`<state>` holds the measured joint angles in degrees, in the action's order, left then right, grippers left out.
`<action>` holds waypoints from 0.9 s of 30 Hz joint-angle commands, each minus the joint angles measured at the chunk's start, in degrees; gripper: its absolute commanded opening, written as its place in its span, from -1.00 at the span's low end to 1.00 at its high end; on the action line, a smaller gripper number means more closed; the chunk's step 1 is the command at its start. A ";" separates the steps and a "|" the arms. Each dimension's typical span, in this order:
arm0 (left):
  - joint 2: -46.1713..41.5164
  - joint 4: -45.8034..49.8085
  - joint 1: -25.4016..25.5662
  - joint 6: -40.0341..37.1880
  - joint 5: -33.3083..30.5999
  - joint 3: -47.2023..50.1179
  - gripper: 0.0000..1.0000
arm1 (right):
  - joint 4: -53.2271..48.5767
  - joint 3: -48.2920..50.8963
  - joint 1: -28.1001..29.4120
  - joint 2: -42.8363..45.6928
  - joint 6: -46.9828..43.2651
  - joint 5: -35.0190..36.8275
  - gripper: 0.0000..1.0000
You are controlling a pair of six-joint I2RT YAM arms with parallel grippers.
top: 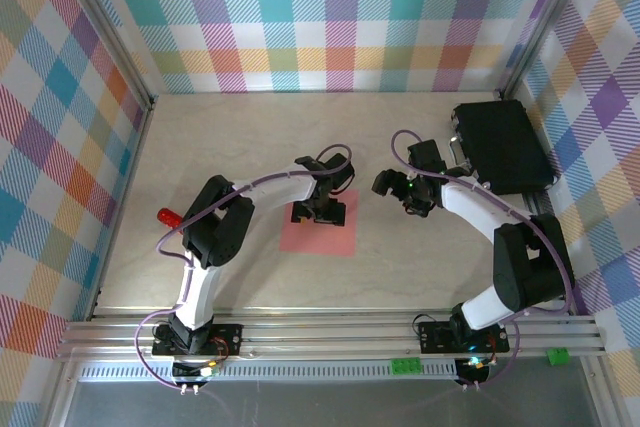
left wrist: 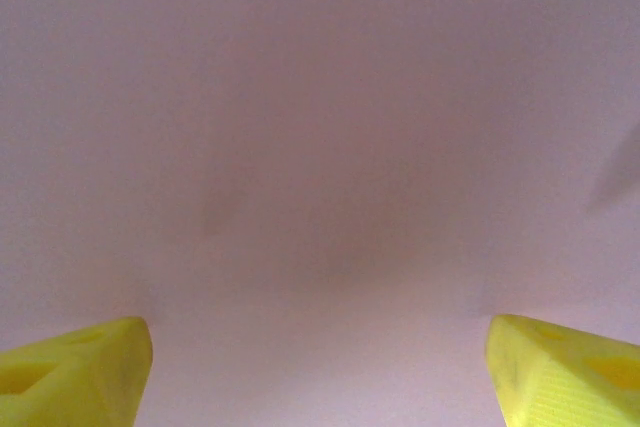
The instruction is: Fold a paper plane with a square sheet of paper (pick it up from the middle)
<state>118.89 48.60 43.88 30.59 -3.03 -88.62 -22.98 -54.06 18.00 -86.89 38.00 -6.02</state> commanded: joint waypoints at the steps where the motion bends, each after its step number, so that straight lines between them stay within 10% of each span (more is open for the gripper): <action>1: 1.49 3.30 0.52 -0.02 -1.41 -2.58 0.70 | 0.45 0.71 -0.20 0.24 0.21 -0.39 0.92; 27: 3.70 -3.18 0.44 2.97 -1.19 9.60 0.40 | 0.67 2.83 -0.45 0.51 1.33 0.64 0.92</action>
<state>117.75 41.87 44.12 32.36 -5.23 -83.37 -22.52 -51.79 17.96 -86.94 38.54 -5.93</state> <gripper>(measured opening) 0.704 0.958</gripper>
